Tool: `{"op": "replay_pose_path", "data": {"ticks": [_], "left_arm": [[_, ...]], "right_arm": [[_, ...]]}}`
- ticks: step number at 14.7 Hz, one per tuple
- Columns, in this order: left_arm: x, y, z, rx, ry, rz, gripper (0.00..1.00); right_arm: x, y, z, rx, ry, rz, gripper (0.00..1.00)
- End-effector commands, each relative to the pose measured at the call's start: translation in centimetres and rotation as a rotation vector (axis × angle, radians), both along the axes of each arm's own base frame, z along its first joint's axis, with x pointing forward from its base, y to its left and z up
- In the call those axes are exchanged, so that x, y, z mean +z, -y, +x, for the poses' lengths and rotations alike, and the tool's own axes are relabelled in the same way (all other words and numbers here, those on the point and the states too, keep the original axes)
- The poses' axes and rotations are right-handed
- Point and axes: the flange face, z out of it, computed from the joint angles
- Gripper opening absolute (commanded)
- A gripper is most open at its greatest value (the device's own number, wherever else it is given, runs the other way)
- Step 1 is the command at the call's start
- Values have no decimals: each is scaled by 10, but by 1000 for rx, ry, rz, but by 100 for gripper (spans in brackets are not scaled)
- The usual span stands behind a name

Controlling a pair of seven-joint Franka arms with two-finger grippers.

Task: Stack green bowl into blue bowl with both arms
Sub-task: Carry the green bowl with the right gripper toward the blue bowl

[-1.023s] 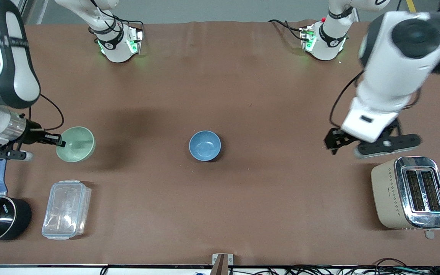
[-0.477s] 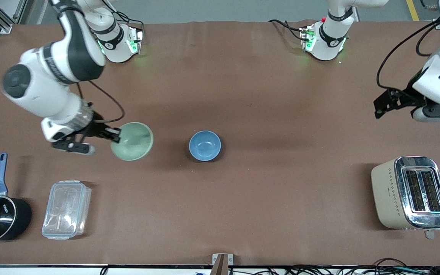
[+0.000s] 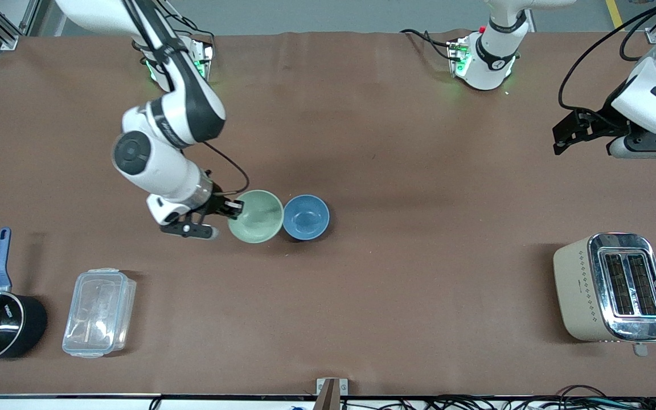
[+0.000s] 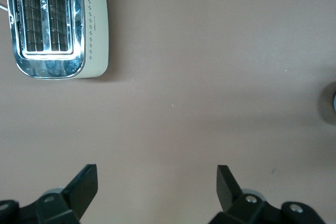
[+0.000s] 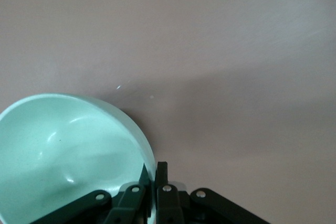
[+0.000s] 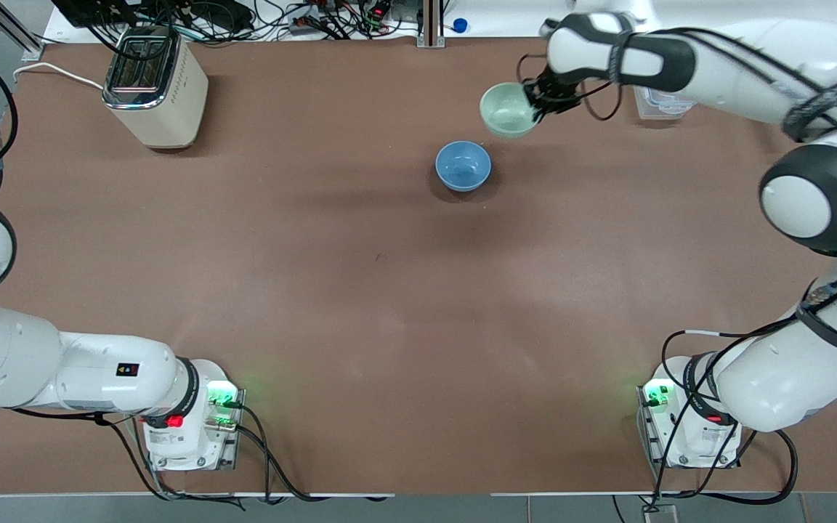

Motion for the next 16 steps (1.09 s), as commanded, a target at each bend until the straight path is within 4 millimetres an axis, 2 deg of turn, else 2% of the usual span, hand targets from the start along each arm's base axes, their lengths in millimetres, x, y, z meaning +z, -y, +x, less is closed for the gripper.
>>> {"op": "replay_pose_path", "data": {"ticks": [1,4,6,9,13,16], "left_arm": [[8,-2,-13,-3,8,-14,100],[9,1,-12,-7,15,-16,100],[8,3,-10,-7,13,-34,100],[6,-2,-10,-13,5,-32,100],[8,-7,-10,-7,6,-29,100],[8,-8,-10,-7,7,-24,100]], "right_arm": [[-18,-25,5,-31,-16,21,0],[-46,-62,-10,-67,-27,41,0],[-54,-80,-23,-59,-46,33,2],[-72,-86,-27,-53,-46,25,2],[-79,-86,-32,-51,-51,17,2],[-89,-85,-28,-60,-27,19,3]]}}
